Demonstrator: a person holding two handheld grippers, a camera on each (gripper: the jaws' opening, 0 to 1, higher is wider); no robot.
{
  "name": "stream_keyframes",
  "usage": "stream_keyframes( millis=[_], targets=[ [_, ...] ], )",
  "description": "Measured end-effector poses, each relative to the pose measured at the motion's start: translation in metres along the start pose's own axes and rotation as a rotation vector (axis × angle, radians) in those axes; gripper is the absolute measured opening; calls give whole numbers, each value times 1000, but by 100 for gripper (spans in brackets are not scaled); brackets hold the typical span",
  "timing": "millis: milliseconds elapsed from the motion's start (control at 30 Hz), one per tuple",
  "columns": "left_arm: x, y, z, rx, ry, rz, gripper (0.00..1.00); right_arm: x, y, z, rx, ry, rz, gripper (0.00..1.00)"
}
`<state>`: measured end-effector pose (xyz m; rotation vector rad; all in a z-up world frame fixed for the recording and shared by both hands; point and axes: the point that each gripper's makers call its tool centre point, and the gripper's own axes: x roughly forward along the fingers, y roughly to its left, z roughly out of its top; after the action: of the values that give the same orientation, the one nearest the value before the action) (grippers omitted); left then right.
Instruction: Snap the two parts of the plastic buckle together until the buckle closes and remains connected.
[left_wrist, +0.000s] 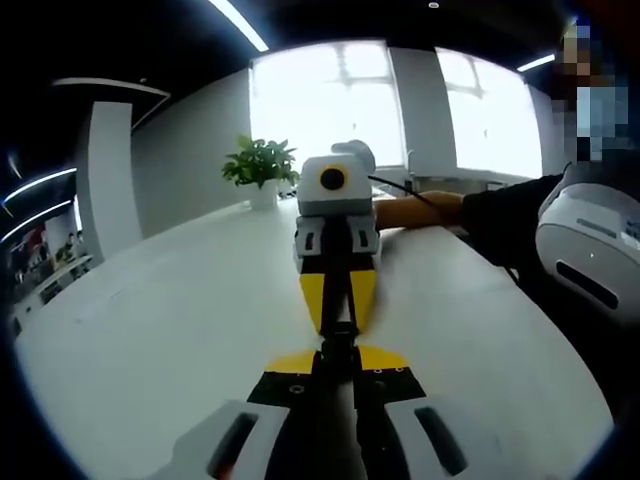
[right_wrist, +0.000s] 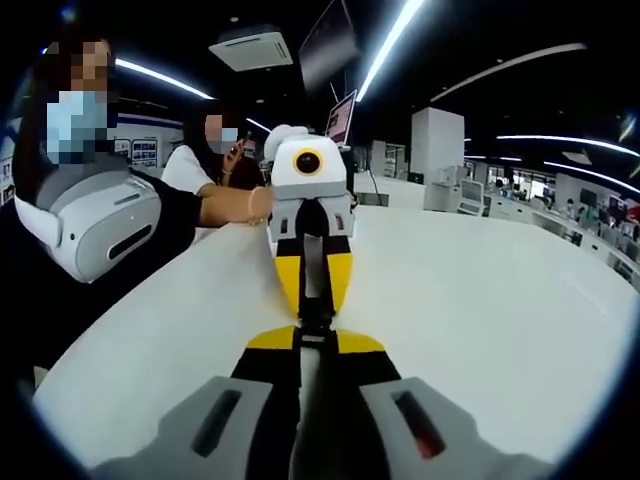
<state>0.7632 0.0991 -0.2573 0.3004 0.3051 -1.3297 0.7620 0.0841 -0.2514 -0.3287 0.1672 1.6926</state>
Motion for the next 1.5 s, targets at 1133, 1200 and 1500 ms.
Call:
stream_keyframes(
  millis=[1133, 1200, 1500],
  targets=[
    [7, -6, 2, -3, -11, -11, 11, 8, -1, 1, 23, -5, 29, 11],
    [7, -6, 2, -1, -11, -9, 12, 6, -2, 1, 21, -6, 24, 11],
    [9, -4, 4, 2, -20, 4, 12, 1, -5, 2, 1, -3, 3, 11]
  ],
)
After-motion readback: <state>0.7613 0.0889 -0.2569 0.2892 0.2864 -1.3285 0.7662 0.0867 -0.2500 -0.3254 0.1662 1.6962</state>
